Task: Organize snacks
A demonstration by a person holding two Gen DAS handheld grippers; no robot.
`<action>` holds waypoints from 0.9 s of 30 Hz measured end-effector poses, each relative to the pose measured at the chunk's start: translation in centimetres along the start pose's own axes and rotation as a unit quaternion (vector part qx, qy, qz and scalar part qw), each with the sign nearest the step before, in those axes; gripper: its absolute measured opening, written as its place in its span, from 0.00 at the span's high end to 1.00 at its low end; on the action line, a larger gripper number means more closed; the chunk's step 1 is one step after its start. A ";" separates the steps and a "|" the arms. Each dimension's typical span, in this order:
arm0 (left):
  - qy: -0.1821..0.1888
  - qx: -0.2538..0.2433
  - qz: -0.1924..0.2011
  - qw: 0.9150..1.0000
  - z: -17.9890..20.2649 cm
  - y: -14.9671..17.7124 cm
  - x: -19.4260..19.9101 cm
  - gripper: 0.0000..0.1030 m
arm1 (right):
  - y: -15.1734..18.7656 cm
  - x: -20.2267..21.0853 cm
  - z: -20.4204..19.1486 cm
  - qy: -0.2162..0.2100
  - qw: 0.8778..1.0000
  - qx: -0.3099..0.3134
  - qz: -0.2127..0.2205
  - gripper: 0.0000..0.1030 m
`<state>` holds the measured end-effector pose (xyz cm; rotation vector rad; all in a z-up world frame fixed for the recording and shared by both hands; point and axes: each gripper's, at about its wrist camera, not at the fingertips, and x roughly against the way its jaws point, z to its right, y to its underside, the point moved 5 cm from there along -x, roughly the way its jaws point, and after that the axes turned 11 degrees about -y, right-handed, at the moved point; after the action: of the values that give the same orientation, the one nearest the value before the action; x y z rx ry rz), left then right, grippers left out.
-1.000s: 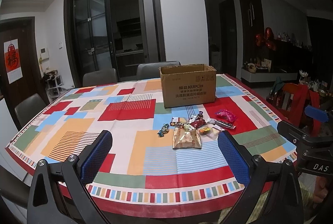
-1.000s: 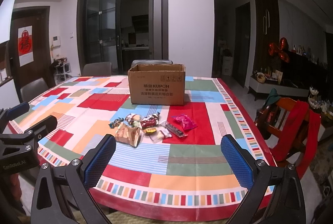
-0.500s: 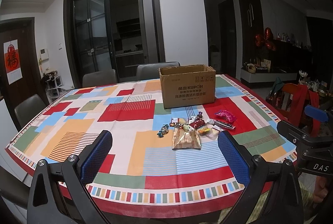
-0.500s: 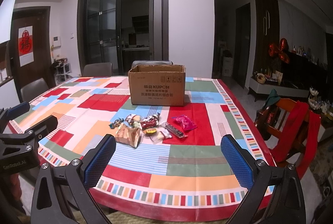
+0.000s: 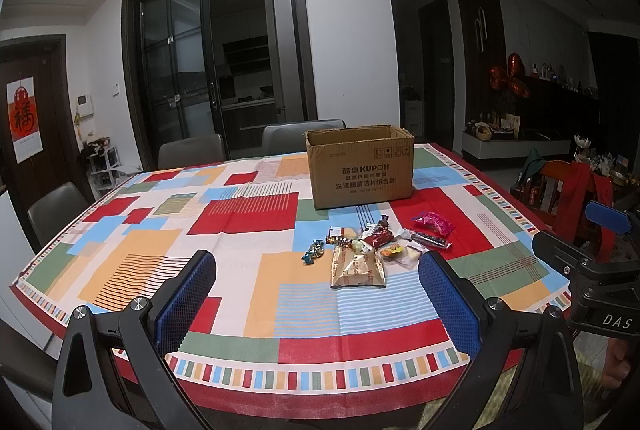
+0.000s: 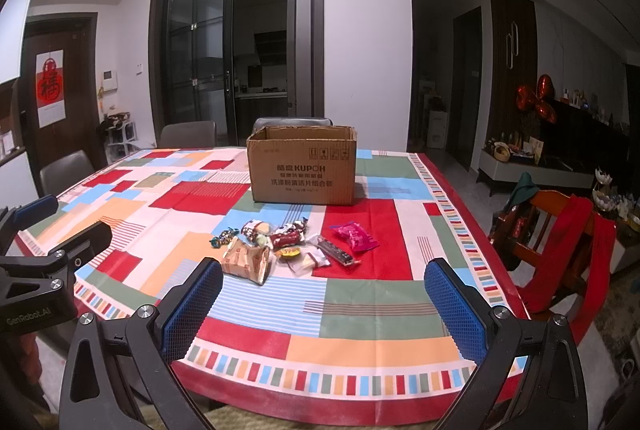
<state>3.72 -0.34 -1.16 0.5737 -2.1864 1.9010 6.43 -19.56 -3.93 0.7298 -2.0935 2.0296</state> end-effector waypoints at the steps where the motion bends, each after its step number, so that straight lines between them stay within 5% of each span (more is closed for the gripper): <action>1: 0.000 0.000 0.000 1.000 0.0 0.0 0.0 0.00 | 0.0 0.0 0.0 0.000 1.000 0.000 0.000 0.01; 27: 0.001 -0.001 0.001 1.000 0.0 -0.2 0.2 0.00 | -0.5 0.2 -0.3 -0.002 1.000 -0.001 -0.003 0.01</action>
<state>3.67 -0.41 -0.91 0.5695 -2.1883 1.9003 6.38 -19.29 -3.41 0.7395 -2.0927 2.0237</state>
